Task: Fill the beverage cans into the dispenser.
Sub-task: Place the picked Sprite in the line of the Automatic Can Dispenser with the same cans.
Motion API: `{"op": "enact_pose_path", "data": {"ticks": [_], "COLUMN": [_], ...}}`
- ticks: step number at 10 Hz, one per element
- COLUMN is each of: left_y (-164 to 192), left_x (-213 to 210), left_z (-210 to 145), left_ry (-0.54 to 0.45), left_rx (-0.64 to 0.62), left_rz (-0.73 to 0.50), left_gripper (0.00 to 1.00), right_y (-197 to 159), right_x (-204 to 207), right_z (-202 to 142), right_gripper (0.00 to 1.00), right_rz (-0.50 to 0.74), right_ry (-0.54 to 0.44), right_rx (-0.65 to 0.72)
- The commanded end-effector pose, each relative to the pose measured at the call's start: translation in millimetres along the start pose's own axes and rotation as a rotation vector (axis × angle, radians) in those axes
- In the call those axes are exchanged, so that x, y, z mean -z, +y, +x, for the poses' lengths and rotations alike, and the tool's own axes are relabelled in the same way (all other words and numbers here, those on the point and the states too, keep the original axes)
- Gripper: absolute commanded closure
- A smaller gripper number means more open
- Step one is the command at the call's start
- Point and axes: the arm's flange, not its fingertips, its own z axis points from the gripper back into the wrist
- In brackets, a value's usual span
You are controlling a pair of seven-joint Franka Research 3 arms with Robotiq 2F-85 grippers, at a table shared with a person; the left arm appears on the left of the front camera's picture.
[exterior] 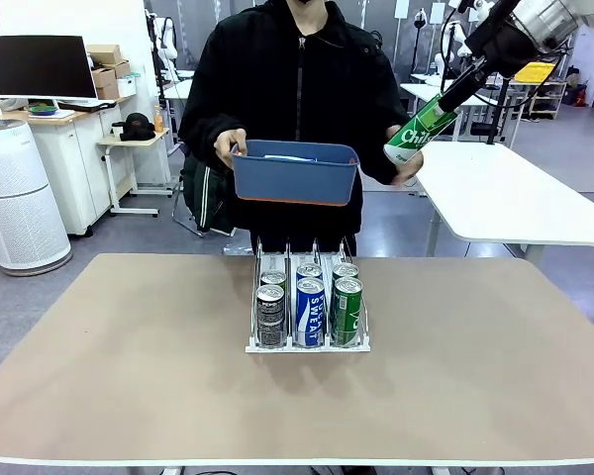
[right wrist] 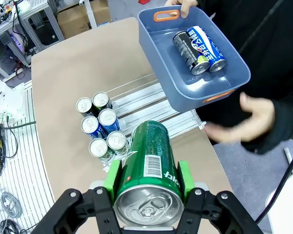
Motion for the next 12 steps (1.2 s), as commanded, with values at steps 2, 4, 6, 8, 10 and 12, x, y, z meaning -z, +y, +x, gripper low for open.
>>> {"op": "enact_pose_path", "data": {"ticks": [2, 4, 6, 8, 10, 12], "left_y": [0, 0, 0, 0, 0, 0], "left_x": [-1, -1, -1, -1, -1, -1], "left_z": [1, 1, 1, 1, 1, 1], "left_ry": [-0.016, -0.016, -0.016, -0.016, -0.016, -0.016], "left_rx": [-0.015, -0.015, -0.015, -0.015, -0.015, -0.015], "left_rz": [-0.01, -0.01, -0.01, -0.01, -0.01, -0.01], "left_gripper": [0.0, 0.0, 0.0, 0.0, 0.0, 0.0], "right_y": [0, 0, 0, 12, 41, 69], "right_x": [0, 0, 0, -11, -34, -59], "right_z": [0, 0, 0, 0, 2, 0], "right_gripper": [0.42, 0.42, 0.42, 0.42, 0.42, 0.42], "right_rz": [0.0, 0.0, 0.0, 0.068, 0.12, 0.151], "right_ry": [0.0, 0.0, 0.0, -0.012, -0.005, 0.023], "right_rx": [0.0, 0.0, 0.0, -0.136, -0.335, -0.411]}}
